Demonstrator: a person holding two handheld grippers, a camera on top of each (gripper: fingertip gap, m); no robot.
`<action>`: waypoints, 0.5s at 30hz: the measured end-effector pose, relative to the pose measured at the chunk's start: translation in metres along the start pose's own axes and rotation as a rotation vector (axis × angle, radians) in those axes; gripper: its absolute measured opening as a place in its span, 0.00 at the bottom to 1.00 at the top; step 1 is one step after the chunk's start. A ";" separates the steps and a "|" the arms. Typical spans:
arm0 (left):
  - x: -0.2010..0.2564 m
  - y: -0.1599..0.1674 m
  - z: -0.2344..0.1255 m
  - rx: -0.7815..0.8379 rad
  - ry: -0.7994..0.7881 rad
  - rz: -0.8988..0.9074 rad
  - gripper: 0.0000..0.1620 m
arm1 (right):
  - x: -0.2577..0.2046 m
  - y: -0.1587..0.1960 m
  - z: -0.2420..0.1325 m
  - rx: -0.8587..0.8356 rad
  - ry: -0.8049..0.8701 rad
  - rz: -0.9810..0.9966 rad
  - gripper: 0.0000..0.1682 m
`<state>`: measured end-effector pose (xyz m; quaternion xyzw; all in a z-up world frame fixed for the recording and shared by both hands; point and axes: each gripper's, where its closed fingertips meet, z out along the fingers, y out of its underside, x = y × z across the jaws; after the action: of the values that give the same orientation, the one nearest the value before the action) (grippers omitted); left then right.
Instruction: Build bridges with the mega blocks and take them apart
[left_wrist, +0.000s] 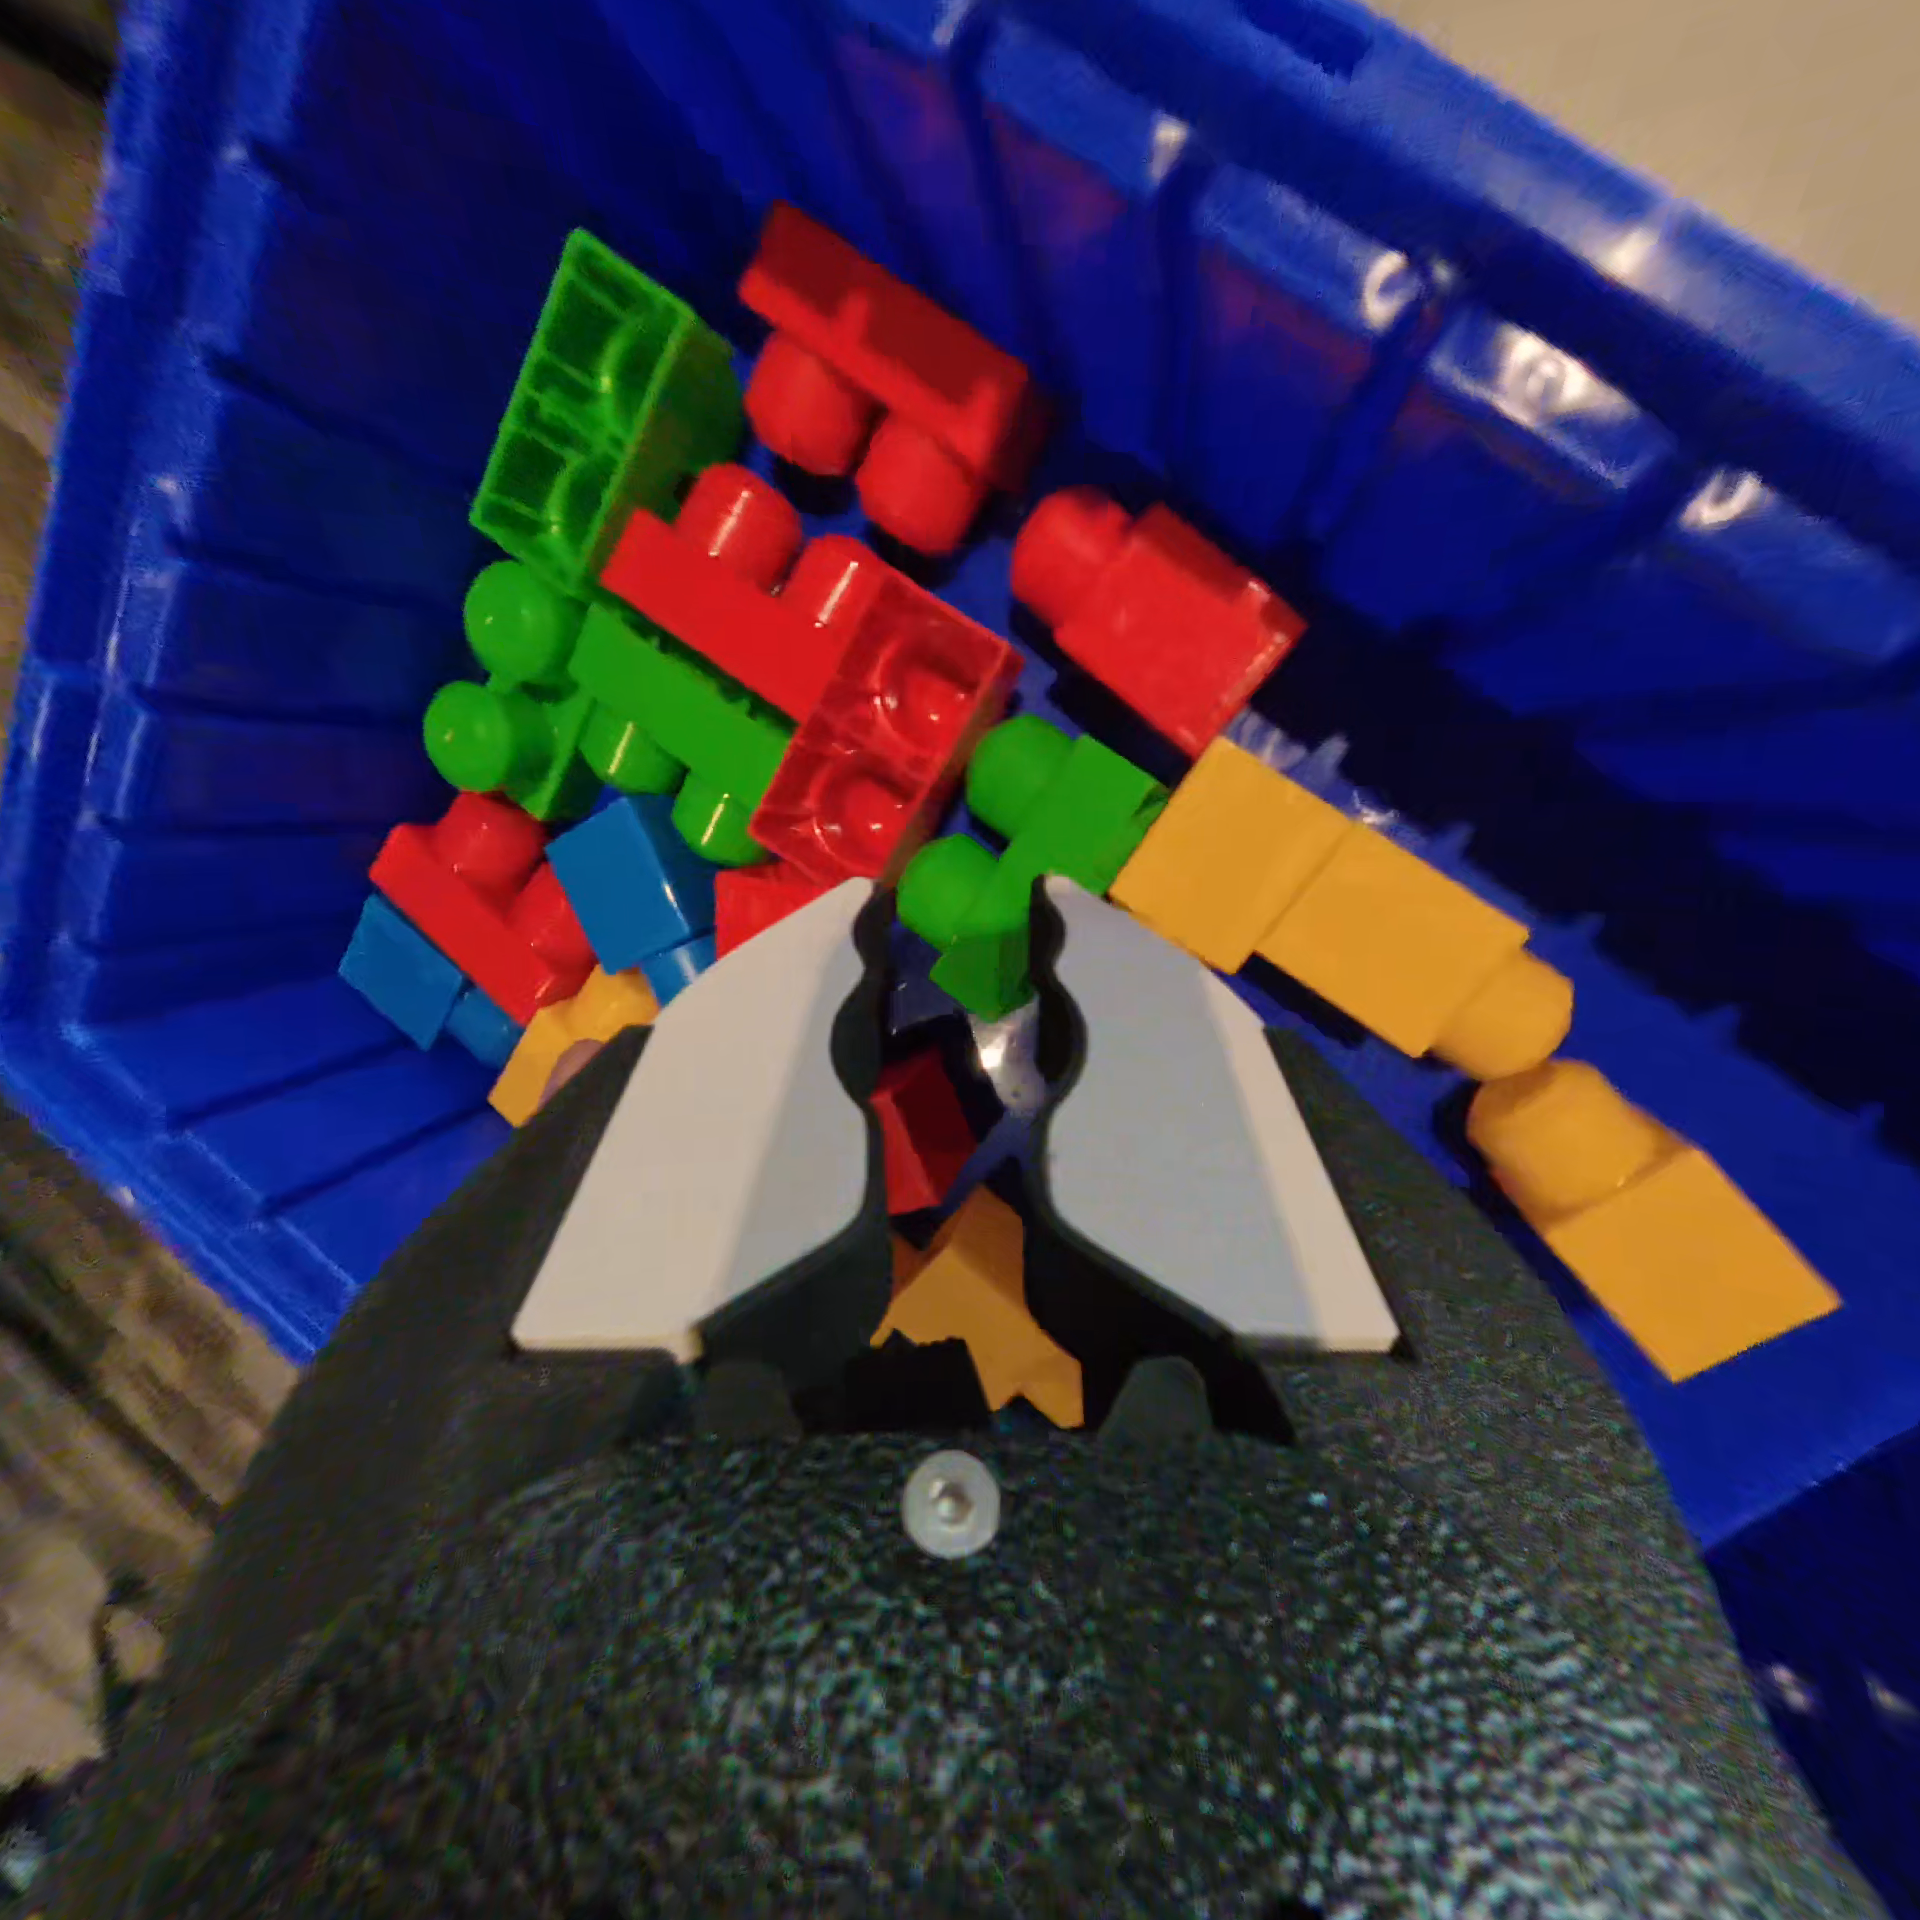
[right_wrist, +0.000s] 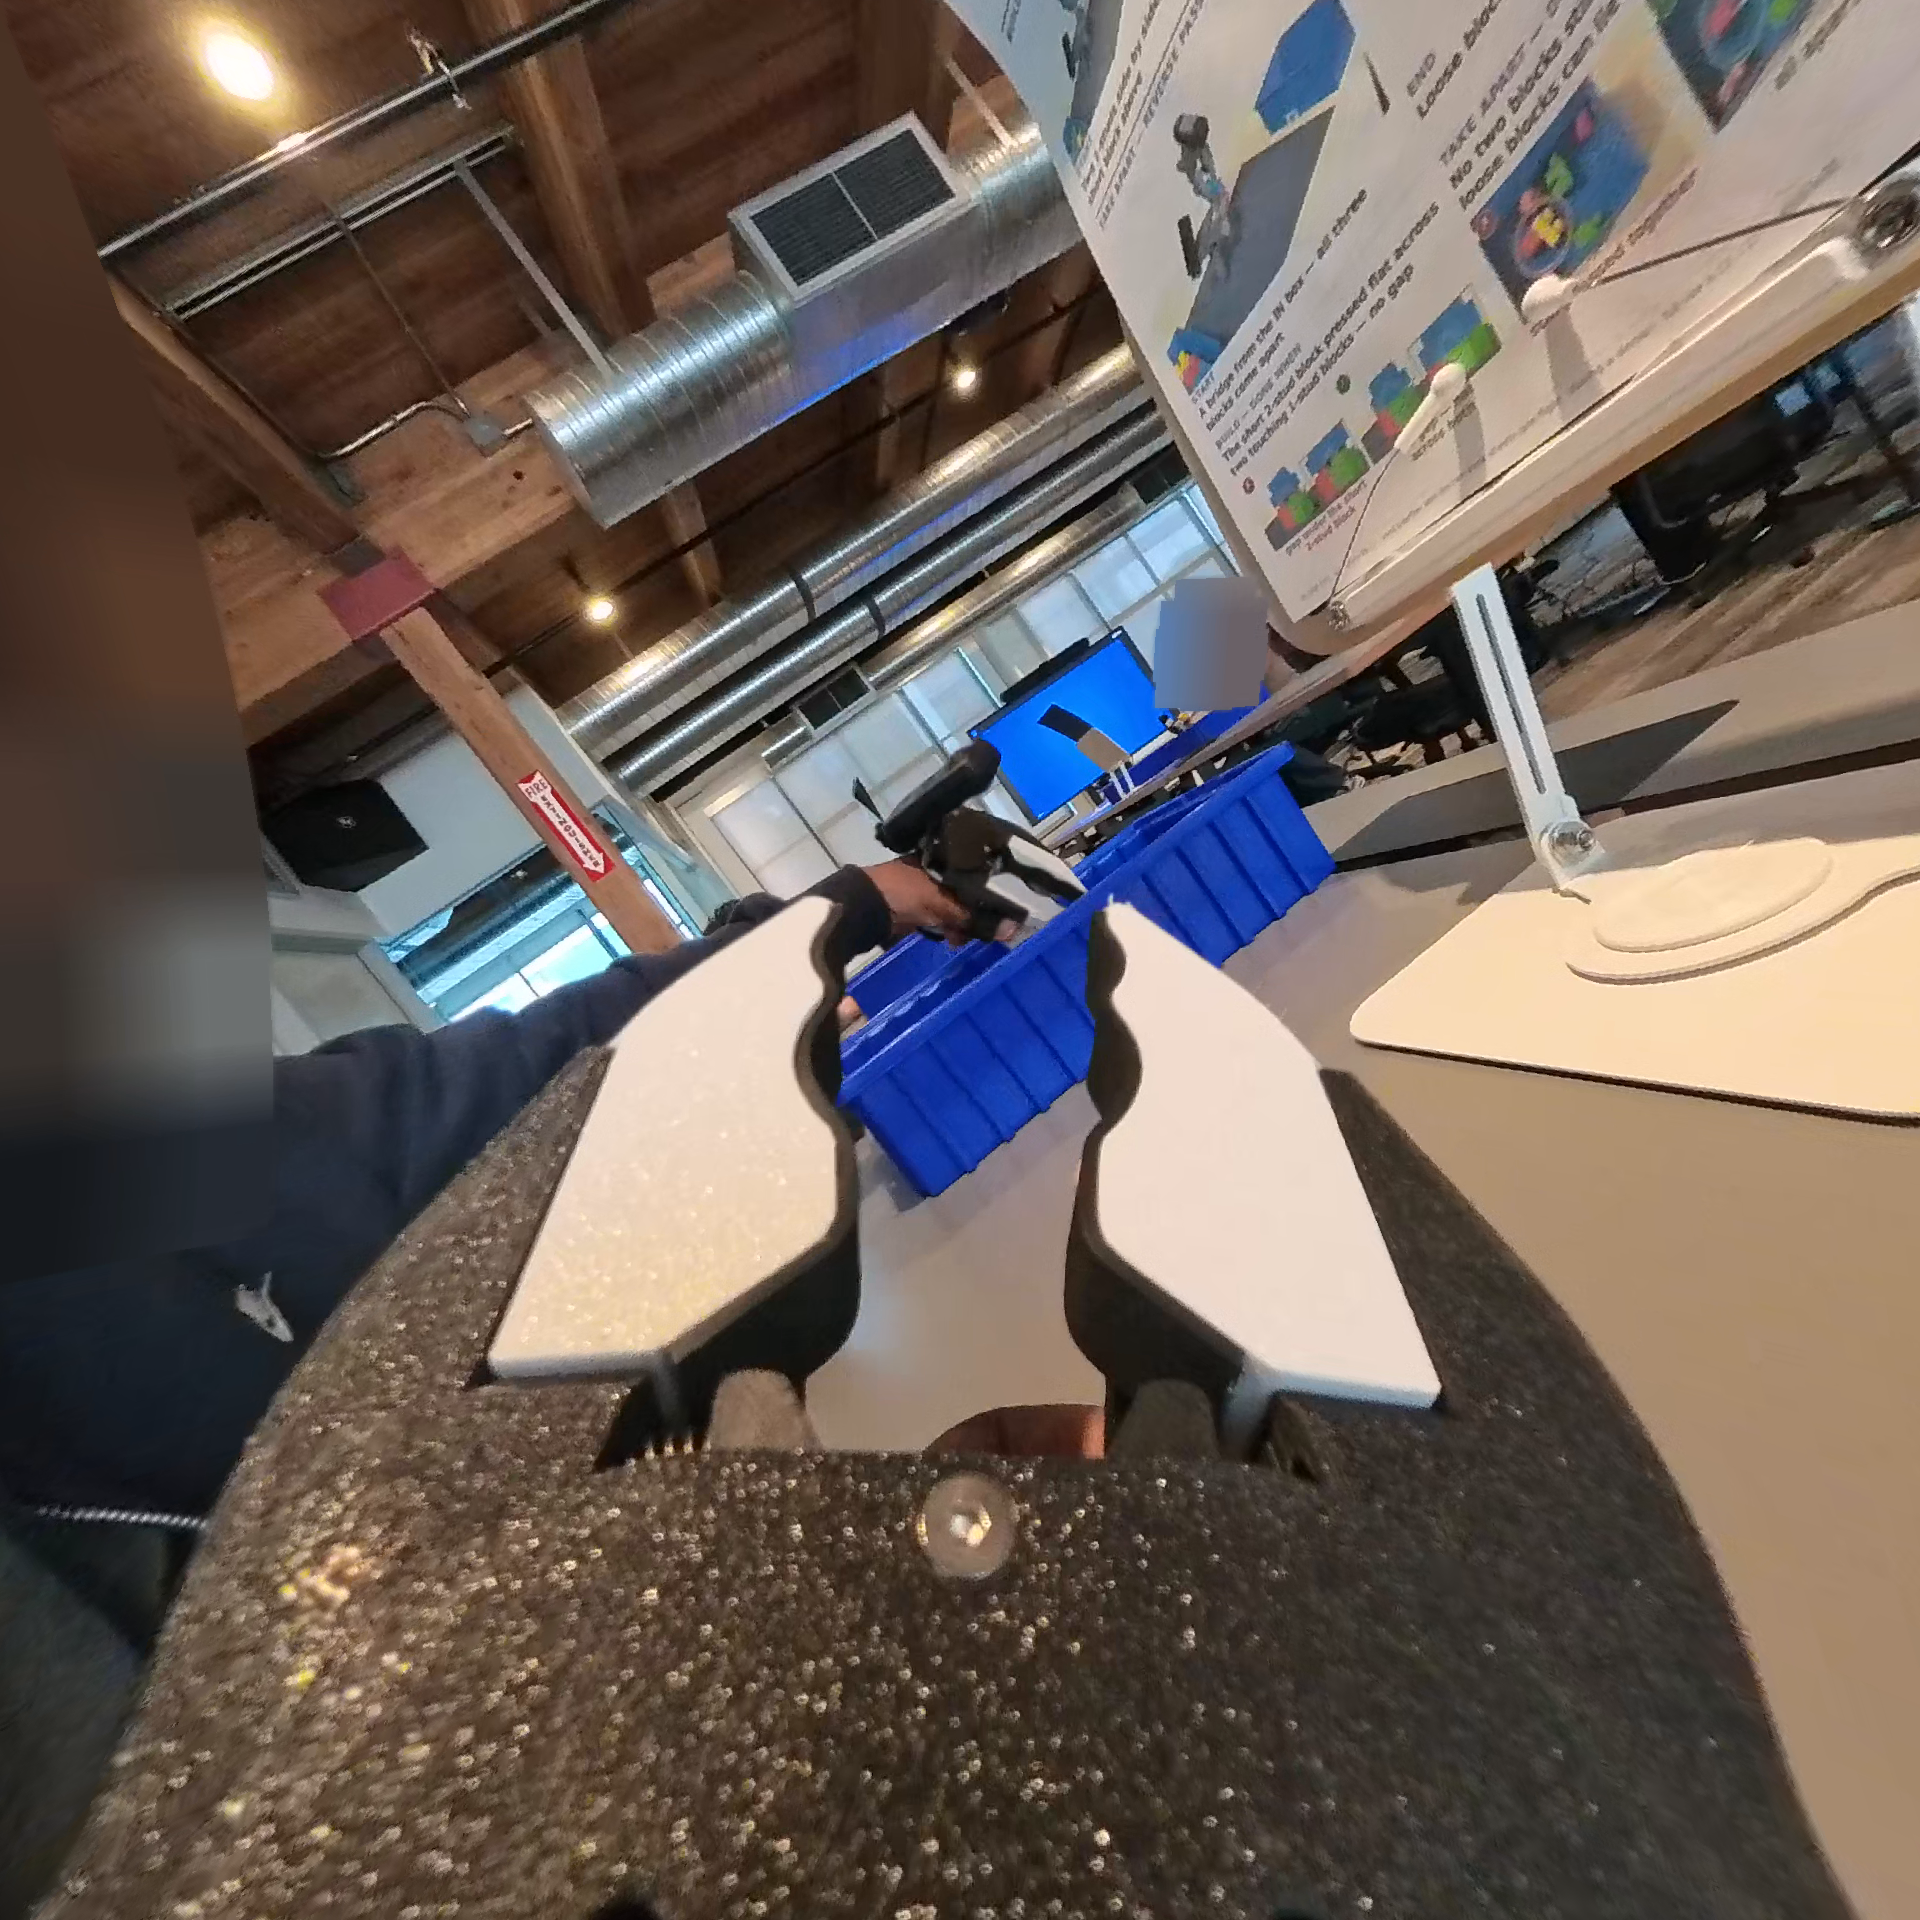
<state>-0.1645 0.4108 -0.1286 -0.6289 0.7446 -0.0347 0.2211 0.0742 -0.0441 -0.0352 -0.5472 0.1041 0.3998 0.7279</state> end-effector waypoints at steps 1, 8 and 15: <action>0.003 0.001 0.002 -0.002 0.016 0.038 0.15 | 0.000 0.002 0.001 -0.005 -0.004 0.005 0.27; 0.006 0.011 0.017 -0.070 0.083 0.243 0.16 | -0.002 0.006 0.003 -0.016 -0.030 0.023 0.26; 0.008 0.026 0.029 -0.168 0.127 0.359 0.12 | 0.000 0.003 0.001 0.000 -0.032 0.037 0.26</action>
<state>-0.1783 0.4157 -0.1657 -0.4987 0.8575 0.0278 0.1232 0.0722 -0.0430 -0.0371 -0.5389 0.1026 0.4220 0.7218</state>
